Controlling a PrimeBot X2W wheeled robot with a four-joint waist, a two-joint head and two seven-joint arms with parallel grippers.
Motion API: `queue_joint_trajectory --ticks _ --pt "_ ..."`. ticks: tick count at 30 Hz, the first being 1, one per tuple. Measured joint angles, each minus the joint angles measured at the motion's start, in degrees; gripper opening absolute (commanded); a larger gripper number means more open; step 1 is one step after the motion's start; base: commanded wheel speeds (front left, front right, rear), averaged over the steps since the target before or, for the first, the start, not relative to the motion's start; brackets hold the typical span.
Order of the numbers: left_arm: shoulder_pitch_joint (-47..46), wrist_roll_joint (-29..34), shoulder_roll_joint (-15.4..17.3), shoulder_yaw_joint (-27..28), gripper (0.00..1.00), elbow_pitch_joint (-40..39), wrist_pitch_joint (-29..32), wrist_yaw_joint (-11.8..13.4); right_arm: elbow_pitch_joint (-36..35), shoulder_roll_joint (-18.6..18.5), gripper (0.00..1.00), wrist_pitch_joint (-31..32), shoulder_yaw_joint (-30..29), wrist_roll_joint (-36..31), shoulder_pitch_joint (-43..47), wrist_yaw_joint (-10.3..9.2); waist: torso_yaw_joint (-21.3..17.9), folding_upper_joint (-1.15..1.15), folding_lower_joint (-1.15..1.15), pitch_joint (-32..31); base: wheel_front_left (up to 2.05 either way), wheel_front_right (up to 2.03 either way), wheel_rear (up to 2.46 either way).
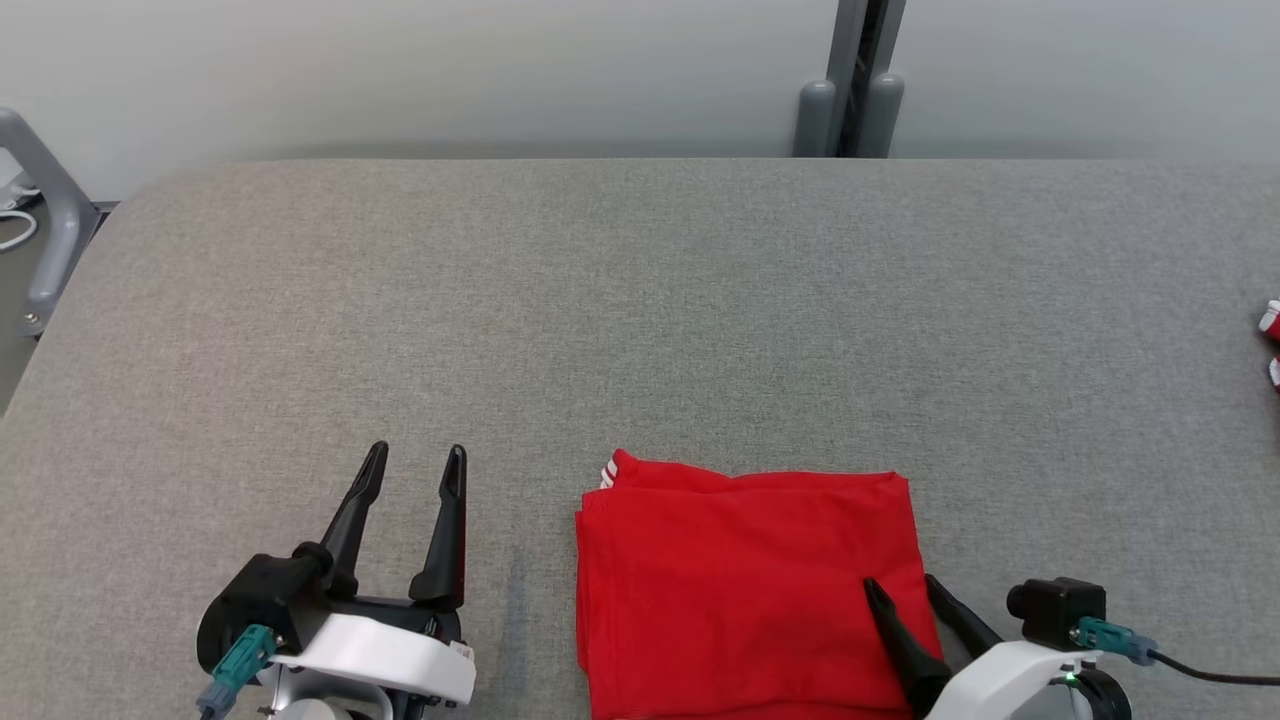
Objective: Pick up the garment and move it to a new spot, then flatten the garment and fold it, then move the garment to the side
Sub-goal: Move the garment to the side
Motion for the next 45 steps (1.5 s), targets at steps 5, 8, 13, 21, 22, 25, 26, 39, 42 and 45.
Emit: queue_joint_trajectory --ticks 5,8,13,21,22,25,26,39,42,45 --pt "0.0 0.16 -0.01 -0.05 1.0 0.11 0.0 -0.07 2.21 -0.02 0.48 -0.23 1.85 1.18 -1.55 0.01 0.5 0.0 0.0 0.02 0.0 0.0 0.0" --pt "0.02 0.33 0.0 0.03 1.0 0.2 0.0 -0.07 3.48 -0.33 0.0 -0.75 3.02 1.14 -2.21 0.0 0.48 0.0 0.0 -0.2 0.0 0.0 0.0" --pt "0.07 0.41 0.01 0.16 1.0 0.15 0.0 -0.04 4.75 -1.08 0.0 -2.48 4.59 0.09 -3.28 0.01 -0.27 0.0 0.0 -0.58 0.0 0.0 0.0" --pt "0.14 0.9 0.02 -0.67 1.0 -0.82 0.0 0.01 3.96 -6.35 0.0 -4.89 5.03 -6.46 -7.64 0.02 -3.05 0.0 0.0 -0.61 0.0 0.0 0.0" --pt "0.12 0.98 0.02 -0.86 1.0 -0.99 0.0 0.01 3.55 -7.51 0.0 -5.01 4.83 -7.33 -8.51 0.01 -3.54 0.0 0.0 -0.49 0.0 0.0 0.0" --pt "-0.44 1.46 0.01 -1.97 1.0 -1.52 0.0 -0.08 1.59 -11.43 0.0 -5.06 4.08 -10.04 -11.4 0.01 -5.0 0.0 0.0 0.32 0.0 0.0 0.0" --pt "-0.87 1.67 0.0 -2.37 1.0 -1.59 0.0 -0.25 0.76 -12.74 0.0 -4.95 3.65 -10.44 -12.34 0.01 -5.44 0.0 0.0 0.71 0.0 0.0 0.0" --pt "-12.02 5.34 -0.02 -10.21 1.0 -2.18 -0.01 -1.96 -9.82 -28.58 0.0 1.9 1.68 -15.75 -25.07 0.02 -10.76 0.0 0.0 10.19 0.0 0.0 0.0" --pt "-15.13 6.26 0.0 -11.85 1.0 -1.72 0.0 -2.5 -11.14 -31.48 0.0 3.01 0.92 -15.7 -27.78 0.02 -12.18 0.0 0.0 13.18 0.0 0.0 0.0" --pt "-17.99 6.87 -0.03 -13.21 1.0 -1.42 -0.01 -2.98 -11.39 -33.74 0.0 3.58 -0.63 -15.08 -30.2 0.02 -13.72 0.0 0.0 16.09 0.0 0.0 0.0"
